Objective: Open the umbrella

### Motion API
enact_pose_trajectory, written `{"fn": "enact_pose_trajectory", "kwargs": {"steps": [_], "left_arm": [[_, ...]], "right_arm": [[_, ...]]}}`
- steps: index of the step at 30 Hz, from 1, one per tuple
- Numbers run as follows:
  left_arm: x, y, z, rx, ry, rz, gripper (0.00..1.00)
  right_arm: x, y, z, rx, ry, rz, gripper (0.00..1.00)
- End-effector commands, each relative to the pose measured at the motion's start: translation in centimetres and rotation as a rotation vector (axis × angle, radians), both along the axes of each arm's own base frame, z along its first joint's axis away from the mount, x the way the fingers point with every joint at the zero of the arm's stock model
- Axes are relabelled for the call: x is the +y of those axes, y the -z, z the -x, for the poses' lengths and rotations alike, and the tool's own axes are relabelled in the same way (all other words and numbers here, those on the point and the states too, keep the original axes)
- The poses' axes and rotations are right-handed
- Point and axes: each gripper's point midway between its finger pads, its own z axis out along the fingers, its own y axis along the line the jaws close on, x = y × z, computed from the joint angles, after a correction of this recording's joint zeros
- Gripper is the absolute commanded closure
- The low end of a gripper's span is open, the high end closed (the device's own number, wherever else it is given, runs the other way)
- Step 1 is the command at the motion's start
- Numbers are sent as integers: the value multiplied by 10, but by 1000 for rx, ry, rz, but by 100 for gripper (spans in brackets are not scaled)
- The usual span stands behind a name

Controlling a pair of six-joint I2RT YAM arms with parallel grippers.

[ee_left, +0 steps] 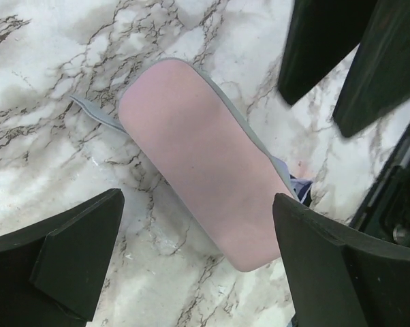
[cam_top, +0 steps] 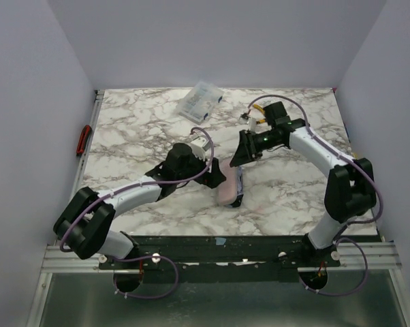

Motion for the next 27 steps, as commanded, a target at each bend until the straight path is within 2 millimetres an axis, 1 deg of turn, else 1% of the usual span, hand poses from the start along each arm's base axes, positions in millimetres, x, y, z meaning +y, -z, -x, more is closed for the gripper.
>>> {"fn": "enact_pose_trajectory", "kwargs": {"steps": [1,2,3,5,6,8,11,13,16,20,22,27], "left_arm": [[-13,-19,-5,-161,-25,-111,7],[-17,-21,-5,-163,-37,-133,7],[-20,-21,-9,-152,-63,-153,6],[-27,-22,-11,-137,-89,-191,3],[-30,-22,-14,-141,-112,-209,2],[-37,-20,-14,-139,-106,-235,2],[-48,-18,-15,-145,-97,-254,2],[-49,-9,-14,-129,-99,-317,2],[-45,5,-17,-91,-124,-395,2],[-35,22,-18,-63,-136,-477,3],[-31,21,-18,-65,-148,-480,5],[-24,6,-8,-24,-144,-342,14]], "right_arm": [[-60,27,-10,40,293,237,59],[-71,37,-7,55,333,286,62],[-79,44,-3,53,355,320,63],[-87,53,3,41,371,351,64],[-89,55,5,42,385,359,65],[-90,57,7,37,389,358,65],[-91,59,7,22,401,358,66],[-89,58,6,22,405,346,66],[-85,54,6,29,395,317,64],[-81,54,11,51,379,293,55],[-81,53,10,45,374,295,52],[-78,55,14,57,354,295,43]]}}
